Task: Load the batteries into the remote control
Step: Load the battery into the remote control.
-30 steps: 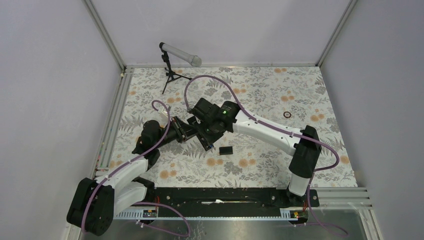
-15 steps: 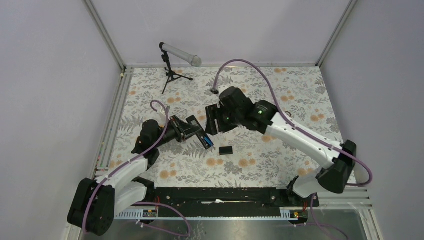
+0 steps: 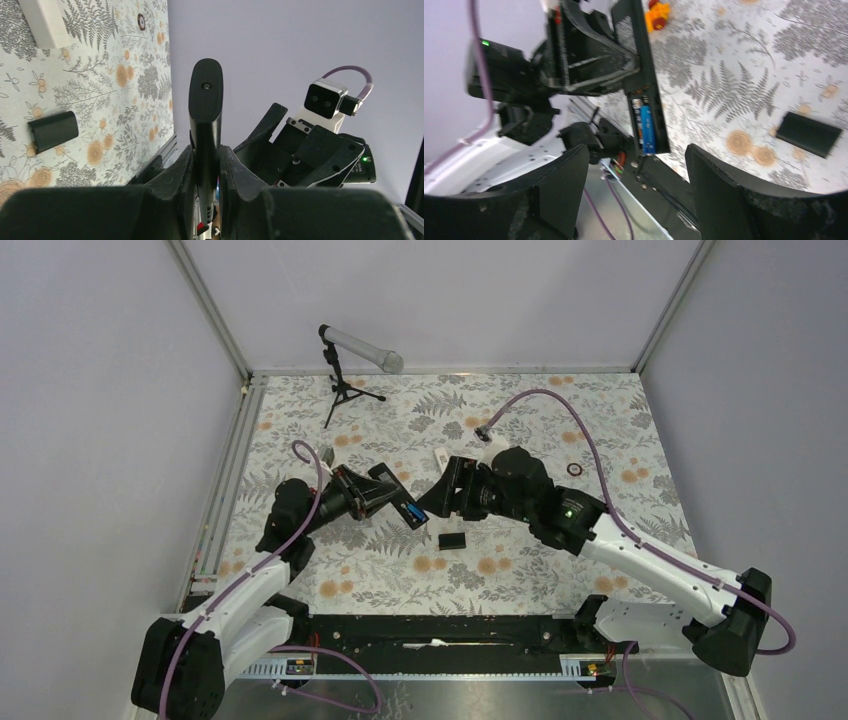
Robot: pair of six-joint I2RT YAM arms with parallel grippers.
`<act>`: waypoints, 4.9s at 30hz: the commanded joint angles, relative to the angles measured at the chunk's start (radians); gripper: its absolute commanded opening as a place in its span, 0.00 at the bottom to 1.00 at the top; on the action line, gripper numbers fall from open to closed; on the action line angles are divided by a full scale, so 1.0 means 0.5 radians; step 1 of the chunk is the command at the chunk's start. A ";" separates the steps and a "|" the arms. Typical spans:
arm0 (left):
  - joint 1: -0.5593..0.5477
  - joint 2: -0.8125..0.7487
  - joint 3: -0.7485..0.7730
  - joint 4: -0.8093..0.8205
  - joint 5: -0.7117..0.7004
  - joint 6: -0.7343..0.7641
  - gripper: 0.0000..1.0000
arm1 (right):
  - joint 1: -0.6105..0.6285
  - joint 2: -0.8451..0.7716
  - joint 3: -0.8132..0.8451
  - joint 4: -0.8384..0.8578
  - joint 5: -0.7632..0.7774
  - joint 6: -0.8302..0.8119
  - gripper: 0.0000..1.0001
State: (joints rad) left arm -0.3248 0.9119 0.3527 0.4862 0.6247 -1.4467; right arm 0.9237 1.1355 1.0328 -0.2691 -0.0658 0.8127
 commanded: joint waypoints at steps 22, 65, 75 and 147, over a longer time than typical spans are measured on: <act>0.015 -0.169 -0.049 0.461 -0.185 -0.429 0.00 | 0.002 0.116 -0.154 0.626 0.011 0.593 0.57; 0.030 -0.146 0.020 0.444 -0.225 -0.598 0.00 | -0.001 -0.077 -0.518 1.233 -0.046 0.651 0.86; 0.030 -0.143 0.040 0.465 -0.229 -0.766 0.00 | -0.001 -0.070 -0.630 1.592 -0.079 0.710 0.77; 0.061 -0.161 0.332 0.070 -0.015 -0.119 0.00 | -0.108 0.068 -0.552 1.611 -0.319 0.661 0.38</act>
State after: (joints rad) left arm -0.2996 0.8463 0.4763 0.4770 0.5991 -1.5261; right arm 0.8749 1.1625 0.7200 0.5167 -0.2287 1.1553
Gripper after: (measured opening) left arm 0.175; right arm 0.458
